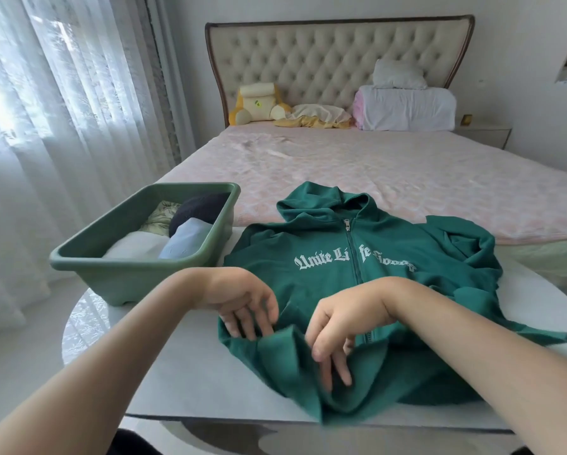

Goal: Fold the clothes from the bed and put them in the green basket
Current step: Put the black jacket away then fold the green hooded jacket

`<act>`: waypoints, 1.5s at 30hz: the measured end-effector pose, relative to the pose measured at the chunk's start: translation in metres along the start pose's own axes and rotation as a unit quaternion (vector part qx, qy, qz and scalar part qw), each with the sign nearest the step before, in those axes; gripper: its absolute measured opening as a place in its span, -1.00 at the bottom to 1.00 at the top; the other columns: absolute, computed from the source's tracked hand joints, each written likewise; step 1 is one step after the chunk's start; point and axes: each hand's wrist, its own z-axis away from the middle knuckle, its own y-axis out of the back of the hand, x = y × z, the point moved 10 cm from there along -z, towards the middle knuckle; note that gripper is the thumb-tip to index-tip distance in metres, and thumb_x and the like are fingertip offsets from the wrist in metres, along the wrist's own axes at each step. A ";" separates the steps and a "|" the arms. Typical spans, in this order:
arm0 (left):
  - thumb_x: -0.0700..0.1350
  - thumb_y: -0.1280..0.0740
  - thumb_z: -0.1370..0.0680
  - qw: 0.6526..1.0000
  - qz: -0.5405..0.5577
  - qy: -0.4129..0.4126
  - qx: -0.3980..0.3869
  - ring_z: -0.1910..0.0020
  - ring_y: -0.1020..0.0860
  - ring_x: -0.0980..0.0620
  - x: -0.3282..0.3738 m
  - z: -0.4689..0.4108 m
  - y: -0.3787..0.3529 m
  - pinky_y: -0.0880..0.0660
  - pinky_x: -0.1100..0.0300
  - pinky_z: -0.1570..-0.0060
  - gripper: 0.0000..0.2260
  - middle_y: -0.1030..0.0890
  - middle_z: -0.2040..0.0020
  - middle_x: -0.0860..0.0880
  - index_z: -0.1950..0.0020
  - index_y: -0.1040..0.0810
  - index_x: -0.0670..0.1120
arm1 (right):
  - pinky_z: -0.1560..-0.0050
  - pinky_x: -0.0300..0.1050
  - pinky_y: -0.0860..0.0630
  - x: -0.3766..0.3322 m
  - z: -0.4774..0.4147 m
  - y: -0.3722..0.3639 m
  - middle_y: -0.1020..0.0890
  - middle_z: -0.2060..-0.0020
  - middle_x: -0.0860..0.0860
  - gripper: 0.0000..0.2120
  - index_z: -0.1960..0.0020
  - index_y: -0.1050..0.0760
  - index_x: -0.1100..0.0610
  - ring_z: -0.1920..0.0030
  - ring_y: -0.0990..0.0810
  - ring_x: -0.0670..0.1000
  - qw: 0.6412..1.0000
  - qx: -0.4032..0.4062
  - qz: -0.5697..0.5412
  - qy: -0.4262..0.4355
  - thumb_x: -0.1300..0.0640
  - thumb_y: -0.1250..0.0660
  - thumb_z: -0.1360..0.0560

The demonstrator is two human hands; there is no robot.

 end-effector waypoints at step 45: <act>-0.19 -0.23 -0.54 0.855 -0.285 0.090 0.424 -0.07 -0.52 -0.12 -0.037 0.009 0.074 -0.49 0.04 -0.04 -0.61 -0.48 -0.18 -0.13 -0.37 -0.34 -0.06 | -0.23 -0.07 -0.45 0.015 -0.051 0.126 -0.61 -0.23 -0.11 -0.65 -0.25 -0.58 -0.18 -0.25 -0.54 0.04 0.828 0.393 0.391 -0.083 0.09 -0.23 -0.55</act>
